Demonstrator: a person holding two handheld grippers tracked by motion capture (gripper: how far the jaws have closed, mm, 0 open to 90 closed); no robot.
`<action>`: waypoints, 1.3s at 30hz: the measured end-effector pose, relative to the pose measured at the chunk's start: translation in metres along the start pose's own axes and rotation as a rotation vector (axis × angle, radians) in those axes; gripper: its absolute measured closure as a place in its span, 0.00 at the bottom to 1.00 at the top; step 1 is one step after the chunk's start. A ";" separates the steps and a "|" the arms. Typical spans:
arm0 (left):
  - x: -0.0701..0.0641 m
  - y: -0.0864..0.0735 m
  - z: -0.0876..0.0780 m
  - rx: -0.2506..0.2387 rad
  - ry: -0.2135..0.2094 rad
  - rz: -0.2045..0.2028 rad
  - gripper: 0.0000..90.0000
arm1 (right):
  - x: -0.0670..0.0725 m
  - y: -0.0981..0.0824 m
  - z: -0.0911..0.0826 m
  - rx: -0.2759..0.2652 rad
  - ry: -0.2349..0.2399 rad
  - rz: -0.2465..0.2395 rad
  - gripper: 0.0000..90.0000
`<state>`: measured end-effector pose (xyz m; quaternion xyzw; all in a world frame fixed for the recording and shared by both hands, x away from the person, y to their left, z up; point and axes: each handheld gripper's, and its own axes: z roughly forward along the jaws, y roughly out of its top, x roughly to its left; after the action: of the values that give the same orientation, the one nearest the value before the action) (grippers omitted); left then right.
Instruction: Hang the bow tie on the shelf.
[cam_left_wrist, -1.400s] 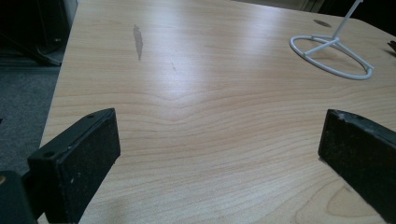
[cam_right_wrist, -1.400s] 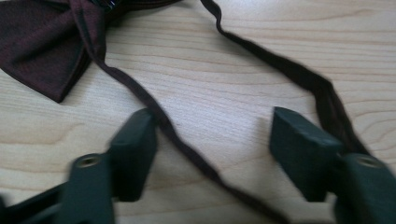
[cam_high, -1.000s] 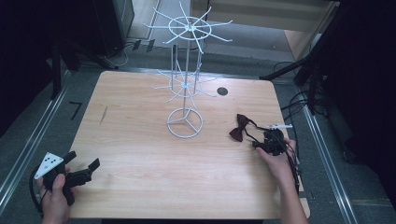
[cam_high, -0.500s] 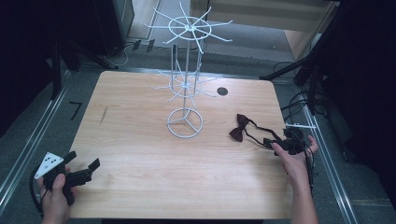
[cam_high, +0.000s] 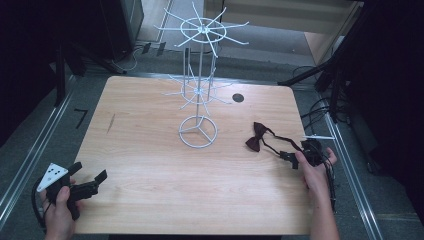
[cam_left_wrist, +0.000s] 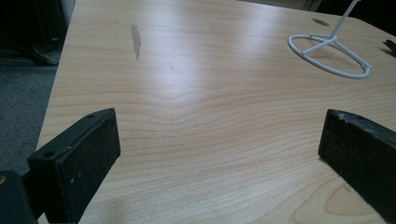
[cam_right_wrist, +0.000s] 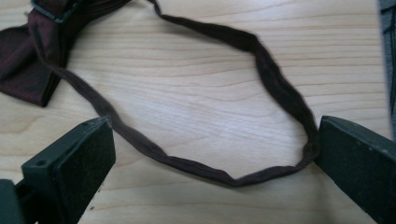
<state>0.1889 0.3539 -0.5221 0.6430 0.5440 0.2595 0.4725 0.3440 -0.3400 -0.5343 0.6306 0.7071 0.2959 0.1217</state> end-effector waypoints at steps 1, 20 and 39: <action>0.000 0.000 0.000 0.000 0.000 0.000 0.00 | 0.000 0.000 0.000 0.000 0.000 0.000 0.00; 0.000 0.000 0.000 -0.001 -0.003 -0.006 0.00 | 0.034 0.000 0.007 0.059 0.077 -0.100 0.00; 0.001 0.000 0.000 0.004 -0.007 -0.003 0.00 | 0.061 -0.003 0.003 0.028 -0.060 -0.187 0.73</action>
<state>0.1893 0.3545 -0.5222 0.6440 0.5439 0.2553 0.4735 0.3326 -0.2803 -0.5264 0.5720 0.7630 0.2543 0.1610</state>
